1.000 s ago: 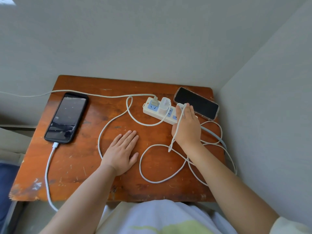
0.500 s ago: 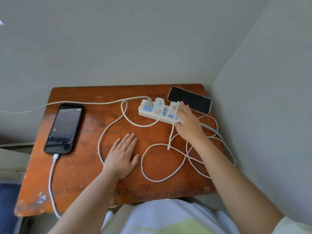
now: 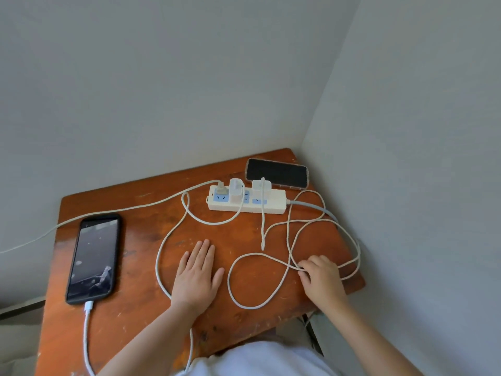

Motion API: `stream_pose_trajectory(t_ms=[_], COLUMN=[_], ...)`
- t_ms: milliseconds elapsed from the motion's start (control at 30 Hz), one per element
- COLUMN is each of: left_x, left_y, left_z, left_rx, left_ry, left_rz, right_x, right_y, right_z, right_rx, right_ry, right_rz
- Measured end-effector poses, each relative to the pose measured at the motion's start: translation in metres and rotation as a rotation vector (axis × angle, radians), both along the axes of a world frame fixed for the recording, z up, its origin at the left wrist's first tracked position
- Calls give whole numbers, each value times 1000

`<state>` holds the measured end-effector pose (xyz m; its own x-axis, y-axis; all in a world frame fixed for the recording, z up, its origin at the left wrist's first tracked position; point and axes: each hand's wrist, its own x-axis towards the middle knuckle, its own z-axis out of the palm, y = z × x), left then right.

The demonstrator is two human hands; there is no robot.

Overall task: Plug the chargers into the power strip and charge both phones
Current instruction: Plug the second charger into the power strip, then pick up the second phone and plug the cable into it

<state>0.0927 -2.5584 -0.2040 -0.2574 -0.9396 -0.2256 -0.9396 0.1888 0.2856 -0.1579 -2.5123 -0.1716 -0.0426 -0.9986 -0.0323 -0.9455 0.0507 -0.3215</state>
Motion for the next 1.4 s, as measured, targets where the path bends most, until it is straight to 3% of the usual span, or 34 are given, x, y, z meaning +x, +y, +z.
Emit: stream_pose_trajectory(t_ms=[167, 367, 567, 767, 933, 1033, 1100, 1167, 1233, 1300, 1400], left_x=[-4, -22, -5, -9, -32, -28, -14, 4, 21, 31, 34], left_y=[-2, 8, 8, 15, 8, 0, -8, -17, -26, -31, -34], left_z=[8, 16, 13, 20, 12, 13, 13, 14, 17, 19, 25], left_rx=[43, 113, 19, 53, 39, 33, 7, 20, 84, 92, 26], left_ry=[31, 44, 131, 144, 71, 75, 51, 4, -12, -41, -107], left_rz=[-29, -420, -309, -506, -476, -462, -457, -411, -339, -319, -371], right_x=[2, 24, 57, 58, 51, 34, 10, -16, -41, -62, -73], right_y=[19, 37, 27, 16, 20, 29, 37, 40, 33, 17, -7], right_z=[5, -2, -10, -10, -11, -6, -8, -10, -14, -19, -13], right_rx=[-73, 16, 123, 71, 107, -14, -205, -227, -73, 143, 255], right_ry=[-78, -298, -408, -521, -513, -339, -215, -164, -118, -143, -408], right_rz=[89, 69, 149, 76, 15, 42, -104, -404, -659, -774, -857])
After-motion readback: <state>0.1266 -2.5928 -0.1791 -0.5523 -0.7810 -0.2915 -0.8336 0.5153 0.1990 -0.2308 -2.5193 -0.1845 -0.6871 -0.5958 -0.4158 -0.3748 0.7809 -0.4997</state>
